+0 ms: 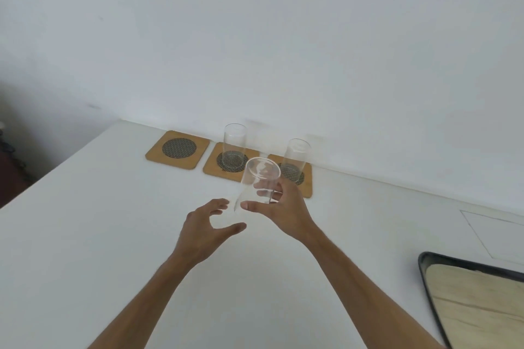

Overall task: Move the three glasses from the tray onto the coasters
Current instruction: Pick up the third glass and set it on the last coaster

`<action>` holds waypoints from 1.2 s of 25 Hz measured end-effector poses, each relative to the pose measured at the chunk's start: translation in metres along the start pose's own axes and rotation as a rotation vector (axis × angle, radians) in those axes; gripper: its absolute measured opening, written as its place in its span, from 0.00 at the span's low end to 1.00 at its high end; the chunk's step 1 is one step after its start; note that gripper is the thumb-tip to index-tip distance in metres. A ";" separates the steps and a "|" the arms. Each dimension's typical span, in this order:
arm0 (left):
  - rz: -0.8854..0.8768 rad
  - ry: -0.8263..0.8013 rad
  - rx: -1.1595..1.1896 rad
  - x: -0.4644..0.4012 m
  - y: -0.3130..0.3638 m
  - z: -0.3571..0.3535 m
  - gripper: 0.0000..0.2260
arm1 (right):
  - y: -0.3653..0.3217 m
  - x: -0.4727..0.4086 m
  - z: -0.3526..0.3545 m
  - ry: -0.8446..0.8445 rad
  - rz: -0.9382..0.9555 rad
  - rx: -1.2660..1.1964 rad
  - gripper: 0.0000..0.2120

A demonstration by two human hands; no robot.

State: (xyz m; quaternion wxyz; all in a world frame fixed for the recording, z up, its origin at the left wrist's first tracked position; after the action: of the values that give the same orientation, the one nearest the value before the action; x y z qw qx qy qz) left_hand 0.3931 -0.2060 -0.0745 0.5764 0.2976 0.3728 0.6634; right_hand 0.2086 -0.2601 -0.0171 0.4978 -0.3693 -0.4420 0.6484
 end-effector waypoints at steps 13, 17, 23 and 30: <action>0.071 -0.033 -0.843 -0.039 -0.138 0.086 0.45 | 0.014 -0.113 -0.099 -0.073 -0.008 -0.046 0.37; 0.043 -0.010 -0.818 -0.045 -0.144 0.087 0.44 | 0.014 -0.149 -0.127 -0.071 0.022 -0.001 0.37; 0.051 -0.015 -0.819 -0.048 -0.150 0.087 0.43 | 0.014 -0.201 -0.162 -0.078 0.027 -0.018 0.31; 0.061 -0.008 -0.812 -0.047 -0.147 0.089 0.42 | 0.015 -0.238 -0.196 -0.093 0.060 0.074 0.36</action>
State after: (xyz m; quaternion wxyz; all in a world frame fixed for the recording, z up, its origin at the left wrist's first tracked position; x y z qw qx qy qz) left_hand 0.5543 -0.2306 -0.1477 0.6285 0.0593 0.0695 0.7724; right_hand 0.4386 -0.4530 -0.0879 0.4704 -0.3334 -0.4291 0.6953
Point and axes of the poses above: each hand's wrist, its own x-axis away from the middle knuckle, its own z-axis out of the back of the hand, y = z × x, the point moved 5 cm from there along -x, towards the middle knuckle, and after that the axes turned 5 degrees about -x, right-handed, at the moved point
